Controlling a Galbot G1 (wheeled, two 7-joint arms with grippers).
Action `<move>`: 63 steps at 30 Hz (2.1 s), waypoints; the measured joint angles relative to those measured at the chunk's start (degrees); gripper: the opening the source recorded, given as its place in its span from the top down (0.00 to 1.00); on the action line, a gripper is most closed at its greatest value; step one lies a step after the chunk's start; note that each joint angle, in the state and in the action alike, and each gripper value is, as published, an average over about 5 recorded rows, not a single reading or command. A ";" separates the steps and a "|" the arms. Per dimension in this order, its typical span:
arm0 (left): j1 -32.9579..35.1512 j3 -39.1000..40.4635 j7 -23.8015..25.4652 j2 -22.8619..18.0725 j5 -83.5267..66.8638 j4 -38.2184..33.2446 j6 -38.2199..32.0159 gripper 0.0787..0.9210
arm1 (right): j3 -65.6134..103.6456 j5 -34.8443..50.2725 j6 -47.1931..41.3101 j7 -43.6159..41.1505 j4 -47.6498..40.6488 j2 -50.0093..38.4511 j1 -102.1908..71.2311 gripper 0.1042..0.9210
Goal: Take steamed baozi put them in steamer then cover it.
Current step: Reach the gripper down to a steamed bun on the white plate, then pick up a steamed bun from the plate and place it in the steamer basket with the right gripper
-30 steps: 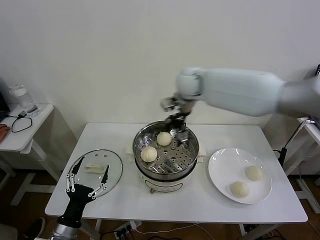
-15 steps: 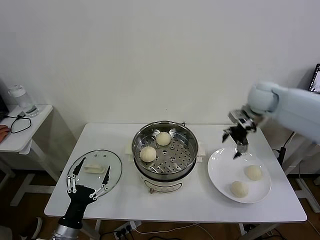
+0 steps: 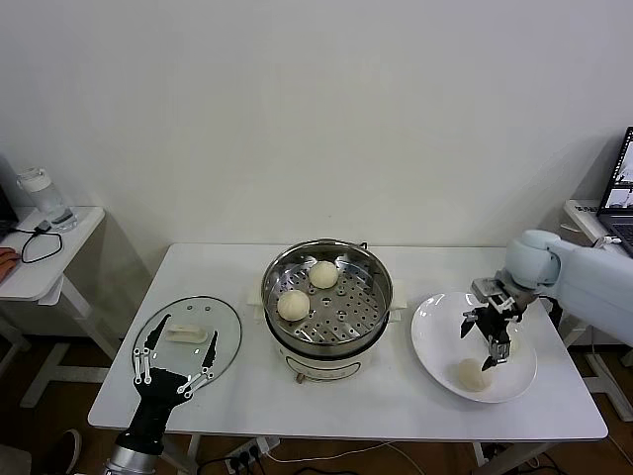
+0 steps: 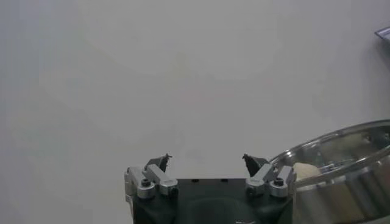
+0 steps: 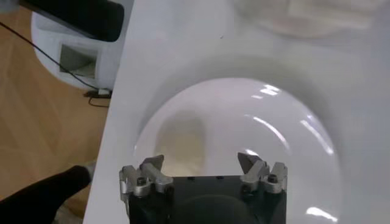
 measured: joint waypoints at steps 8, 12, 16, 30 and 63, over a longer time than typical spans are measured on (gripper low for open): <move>-0.03 -0.05 0.03 -0.15 0.07 0.30 -0.04 0.12 | 2.41 -1.84 0.16 1.05 -1.37 0.04 -4.23 0.13; 0.02 -0.15 0.03 -0.22 0.08 0.34 -0.04 0.12 | 3.08 -2.45 0.18 1.23 -1.43 -0.18 -5.39 0.18; 0.06 -0.20 0.03 -0.33 0.09 0.34 -0.04 0.12 | 3.77 -2.87 0.18 1.53 -1.52 -0.16 -6.51 0.25; -0.08 -0.59 -0.07 -0.09 -0.08 0.08 -0.01 0.12 | 4.77 -4.05 1.28 1.74 -0.42 -0.71 -5.33 0.30; 0.18 0.61 -0.13 1.01 -0.30 -0.75 -0.63 0.12 | -3.81 -8.44 28.18 1.24 13.03 19.71 25.69 0.29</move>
